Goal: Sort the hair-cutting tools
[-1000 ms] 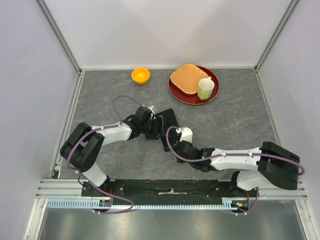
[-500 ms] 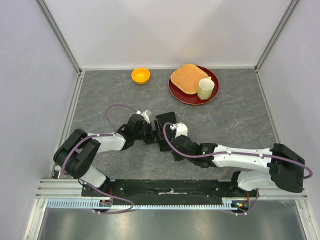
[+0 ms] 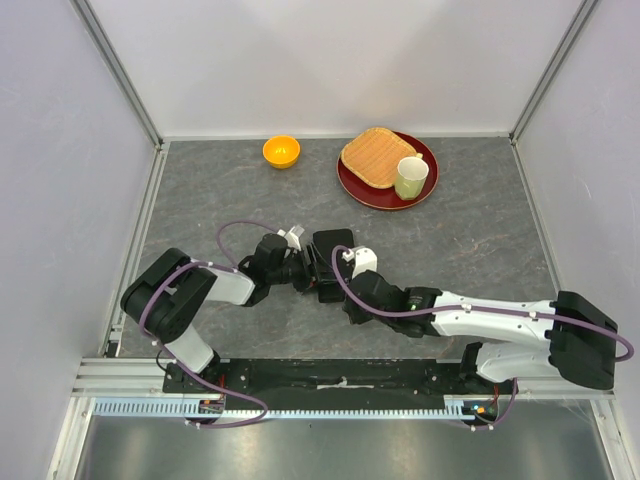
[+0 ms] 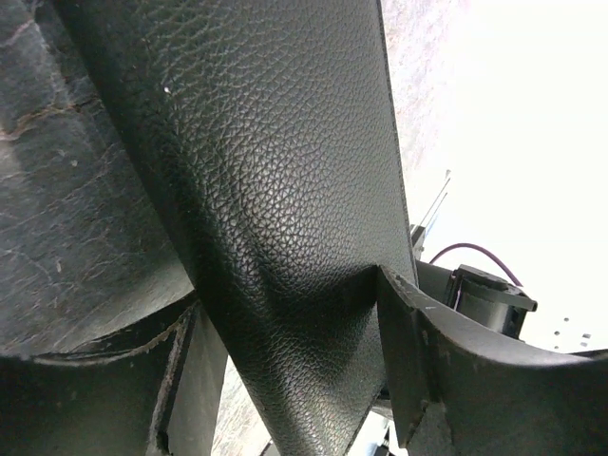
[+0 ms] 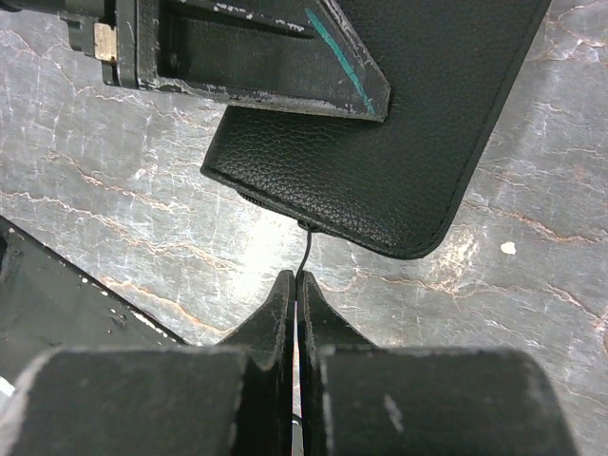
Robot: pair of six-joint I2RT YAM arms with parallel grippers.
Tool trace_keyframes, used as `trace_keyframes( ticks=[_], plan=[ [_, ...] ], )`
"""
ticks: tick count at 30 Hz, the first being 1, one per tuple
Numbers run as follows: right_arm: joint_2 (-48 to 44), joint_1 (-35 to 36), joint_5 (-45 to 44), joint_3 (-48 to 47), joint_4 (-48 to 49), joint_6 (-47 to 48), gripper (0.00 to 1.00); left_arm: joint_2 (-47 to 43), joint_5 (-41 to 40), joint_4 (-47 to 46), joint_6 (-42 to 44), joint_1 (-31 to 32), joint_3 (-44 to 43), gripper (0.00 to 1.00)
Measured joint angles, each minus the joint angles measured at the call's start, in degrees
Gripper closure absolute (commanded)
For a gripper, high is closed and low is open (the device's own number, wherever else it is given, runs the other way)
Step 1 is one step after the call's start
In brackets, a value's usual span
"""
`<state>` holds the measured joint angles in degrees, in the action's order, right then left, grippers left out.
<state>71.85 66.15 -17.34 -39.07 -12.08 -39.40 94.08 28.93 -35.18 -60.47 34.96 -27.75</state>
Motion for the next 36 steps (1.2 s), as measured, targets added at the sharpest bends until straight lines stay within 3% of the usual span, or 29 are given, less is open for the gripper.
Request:
trace_keyframes(
  ticks=[5,6,13,19,24,36],
  plan=[
    [-1.4,0.0,0.0,1.5,0.0,-0.7,1.0,0.0,-0.3,0.8,0.0,0.2,-0.1,0.38],
    [-2.0,0.0,0.0,2.2,0.0,-1.0,1.0,0.0,-0.3,1.4,0.0,0.2,-0.5,0.46],
    [-3.4,0.0,1.7,5.7,2.4,-1.0,1.0,0.1,0.1,2.5,0.0,0.3,-2.6,0.7],
    [-4.3,0.0,3.1,10.2,7.6,-1.5,1.0,-0.1,-0.3,5.4,0.2,0.8,-3.9,0.97],
    [-6.5,0.0,1.9,11.1,8.4,-2.3,1.0,-3.6,-1.5,11.0,1.2,0.8,-5.2,0.98],
    [-16.0,0.1,-5.3,7.7,6.8,-0.3,1.0,-25.1,-9.3,32.0,8.0,0.8,-13.0,0.98]
  ],
)
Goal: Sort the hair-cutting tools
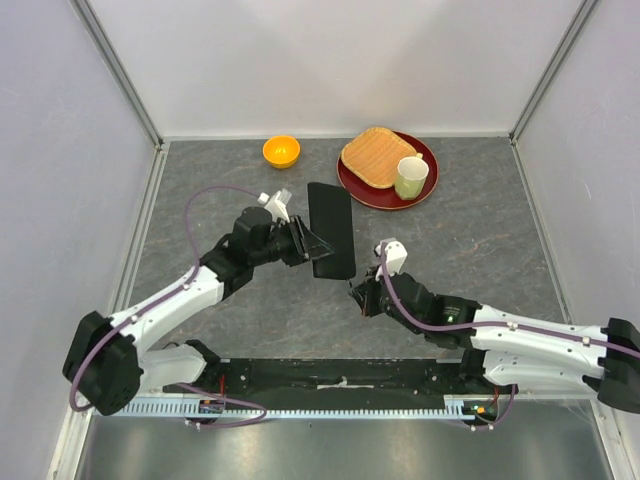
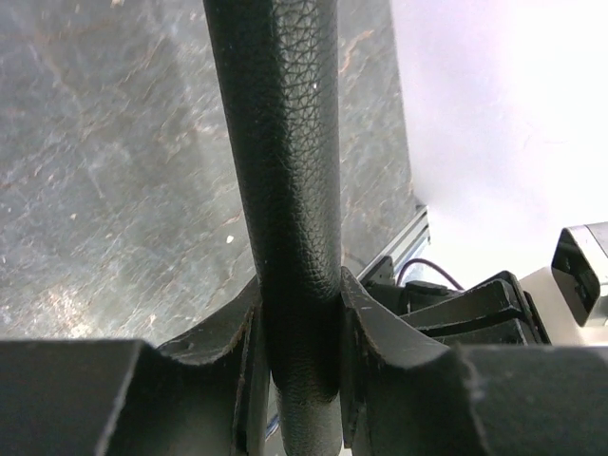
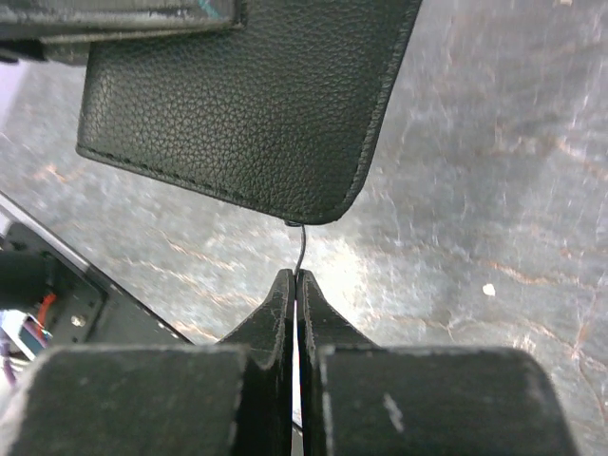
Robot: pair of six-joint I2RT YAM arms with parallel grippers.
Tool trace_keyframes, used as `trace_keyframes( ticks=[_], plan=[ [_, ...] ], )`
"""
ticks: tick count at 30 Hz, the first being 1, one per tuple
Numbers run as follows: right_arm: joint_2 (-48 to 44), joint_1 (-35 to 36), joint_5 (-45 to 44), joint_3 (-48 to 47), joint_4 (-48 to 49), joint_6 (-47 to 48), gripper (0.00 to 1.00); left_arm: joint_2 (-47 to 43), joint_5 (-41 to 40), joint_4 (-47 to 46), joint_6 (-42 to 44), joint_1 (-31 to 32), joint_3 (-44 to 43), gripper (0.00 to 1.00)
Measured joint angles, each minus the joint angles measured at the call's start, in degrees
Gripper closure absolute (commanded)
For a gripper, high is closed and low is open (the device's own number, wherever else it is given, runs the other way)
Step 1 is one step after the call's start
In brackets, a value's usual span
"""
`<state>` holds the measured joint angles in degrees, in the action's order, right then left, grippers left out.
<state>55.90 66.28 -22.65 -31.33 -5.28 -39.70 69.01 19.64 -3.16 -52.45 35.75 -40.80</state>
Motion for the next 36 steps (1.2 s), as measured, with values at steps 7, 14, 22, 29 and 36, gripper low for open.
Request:
trace_keyframes(
  ticks=[7,14,22,29,36],
  plan=[
    [-4.5,0.2,-3.5,-3.6,-0.8,2.5,1.0,-7.8,-2.9,6.8,1.6,0.0,-4.2,0.98],
    [-6.3,0.5,-4.4,-4.2,-1.0,4.4,1.0,-12.1,-3.8,10.7,1.6,0.0,-4.9,0.98],
    [-6.6,0.8,-7.3,-4.9,-0.7,11.0,1.0,-12.4,-0.4,15.6,4.1,0.0,-8.6,0.98],
    [-7.2,1.2,-7.9,-5.3,3.2,22.8,1.0,-15.5,3.5,22.5,9.9,-0.1,-12.0,0.98],
    [-8.1,1.4,-6.0,-6.5,8.4,32.1,1.0,-18.2,9.3,25.6,14.4,-0.7,-14.0,0.98]
  ],
)
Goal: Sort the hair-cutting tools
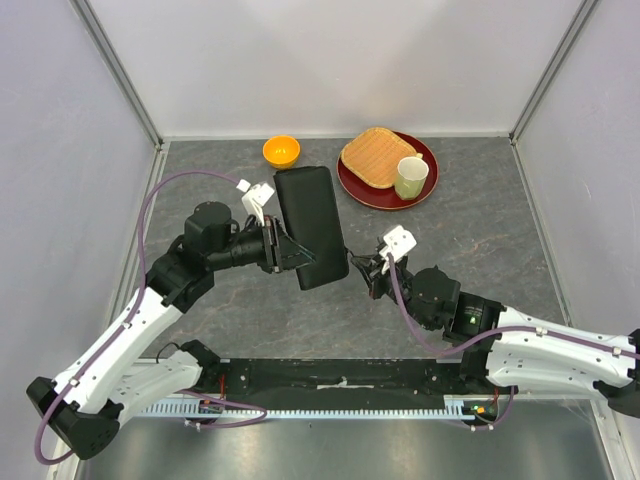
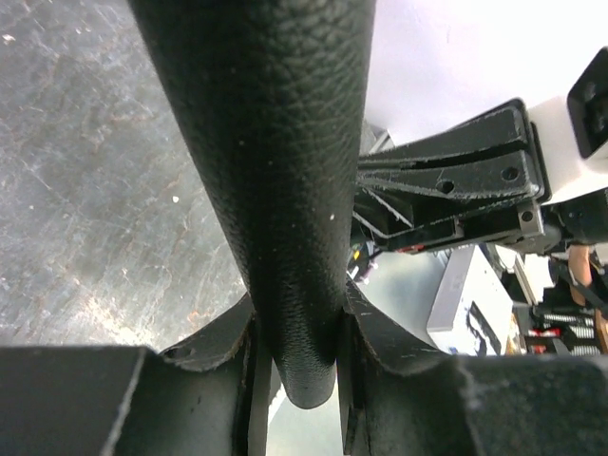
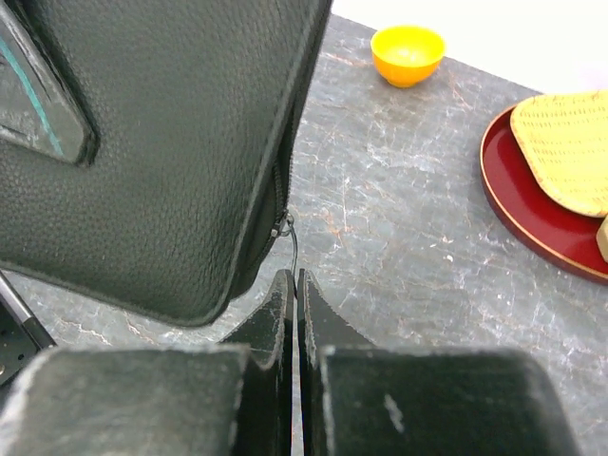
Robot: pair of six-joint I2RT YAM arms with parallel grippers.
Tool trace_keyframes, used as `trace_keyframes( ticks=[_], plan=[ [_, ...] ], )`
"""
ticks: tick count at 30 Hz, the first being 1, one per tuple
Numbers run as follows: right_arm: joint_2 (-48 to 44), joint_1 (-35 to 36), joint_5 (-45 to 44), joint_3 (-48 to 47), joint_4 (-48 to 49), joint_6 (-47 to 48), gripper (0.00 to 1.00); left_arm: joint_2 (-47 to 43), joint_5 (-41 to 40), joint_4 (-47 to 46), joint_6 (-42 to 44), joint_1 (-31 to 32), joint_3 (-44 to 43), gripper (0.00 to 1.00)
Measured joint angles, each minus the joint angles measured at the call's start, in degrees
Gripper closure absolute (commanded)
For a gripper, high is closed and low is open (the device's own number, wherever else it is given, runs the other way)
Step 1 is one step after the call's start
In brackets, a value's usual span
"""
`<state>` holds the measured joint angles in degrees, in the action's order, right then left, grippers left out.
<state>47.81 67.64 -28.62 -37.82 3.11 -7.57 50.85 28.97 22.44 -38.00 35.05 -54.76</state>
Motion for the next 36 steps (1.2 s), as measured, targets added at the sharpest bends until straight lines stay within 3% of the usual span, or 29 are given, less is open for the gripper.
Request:
trace_keyframes(
  ticks=[10,27,36],
  plan=[
    [3.2,-0.6,3.9,-2.4,2.7,10.0,1.0,0.1,5.6,4.7,2.3,0.0,0.0,0.98],
    [4.9,-1.3,-0.8,-4.7,7.1,24.9,1.0,-0.6,13.9,10.5,11.4,0.2,3.6,0.98],
    [2.9,-6.1,7.0,-9.5,-1.0,28.0,1.0,-2.8,13.6,14.3,18.2,0.2,3.7,0.98]
  ],
)
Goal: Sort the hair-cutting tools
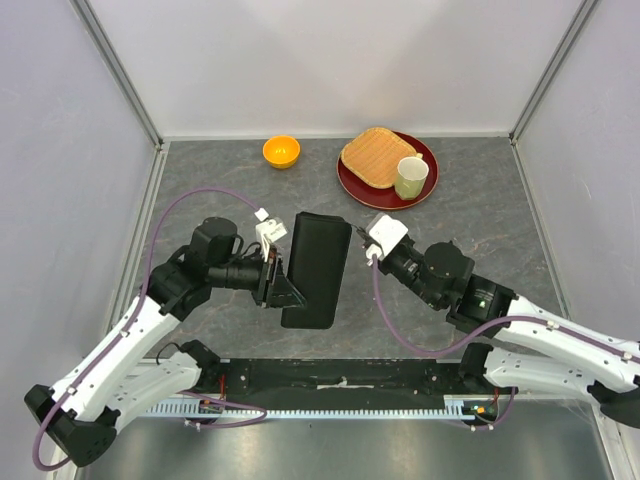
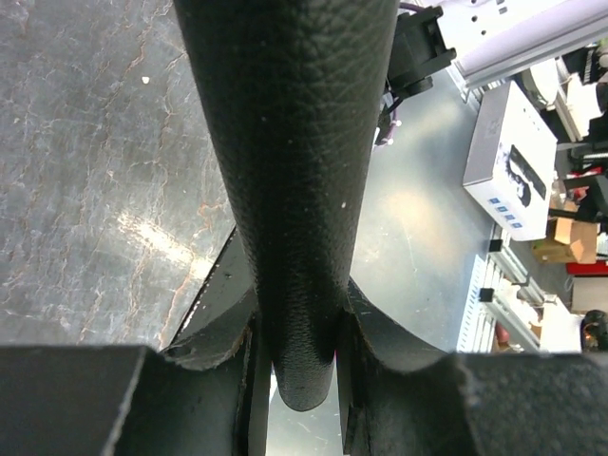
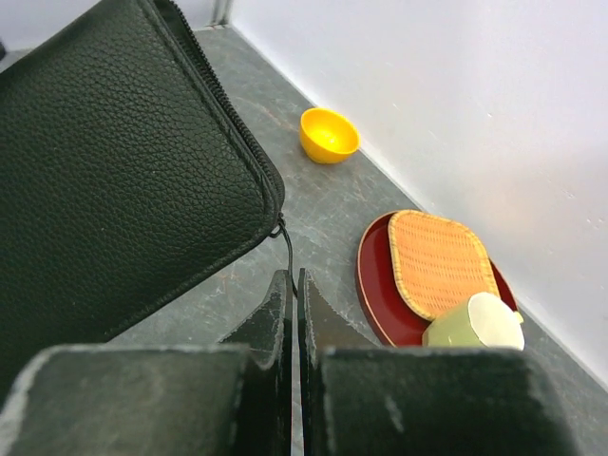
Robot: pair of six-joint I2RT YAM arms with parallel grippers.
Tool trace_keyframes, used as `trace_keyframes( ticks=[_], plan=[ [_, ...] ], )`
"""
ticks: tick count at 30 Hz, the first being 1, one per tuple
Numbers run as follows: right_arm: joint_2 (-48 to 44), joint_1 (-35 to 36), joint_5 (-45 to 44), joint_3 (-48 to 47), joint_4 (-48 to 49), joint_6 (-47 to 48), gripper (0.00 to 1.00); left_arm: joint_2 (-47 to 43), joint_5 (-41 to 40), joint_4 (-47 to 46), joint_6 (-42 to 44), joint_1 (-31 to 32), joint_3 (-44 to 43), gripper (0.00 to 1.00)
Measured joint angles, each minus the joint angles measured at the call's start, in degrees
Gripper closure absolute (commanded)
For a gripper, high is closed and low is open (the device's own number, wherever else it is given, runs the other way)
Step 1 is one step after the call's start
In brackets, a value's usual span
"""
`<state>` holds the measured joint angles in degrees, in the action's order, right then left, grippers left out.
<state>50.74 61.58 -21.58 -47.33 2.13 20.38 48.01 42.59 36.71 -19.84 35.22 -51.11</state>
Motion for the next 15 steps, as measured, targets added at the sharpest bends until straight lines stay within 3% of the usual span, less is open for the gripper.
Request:
trace_keyframes(
  ticks=[15],
  plan=[
    [3.1,-1.8,12.1,-16.7,-20.8,7.6,1.0,-1.8,3.5,2.2,7.5,0.7,0.1,0.98]
  ],
)
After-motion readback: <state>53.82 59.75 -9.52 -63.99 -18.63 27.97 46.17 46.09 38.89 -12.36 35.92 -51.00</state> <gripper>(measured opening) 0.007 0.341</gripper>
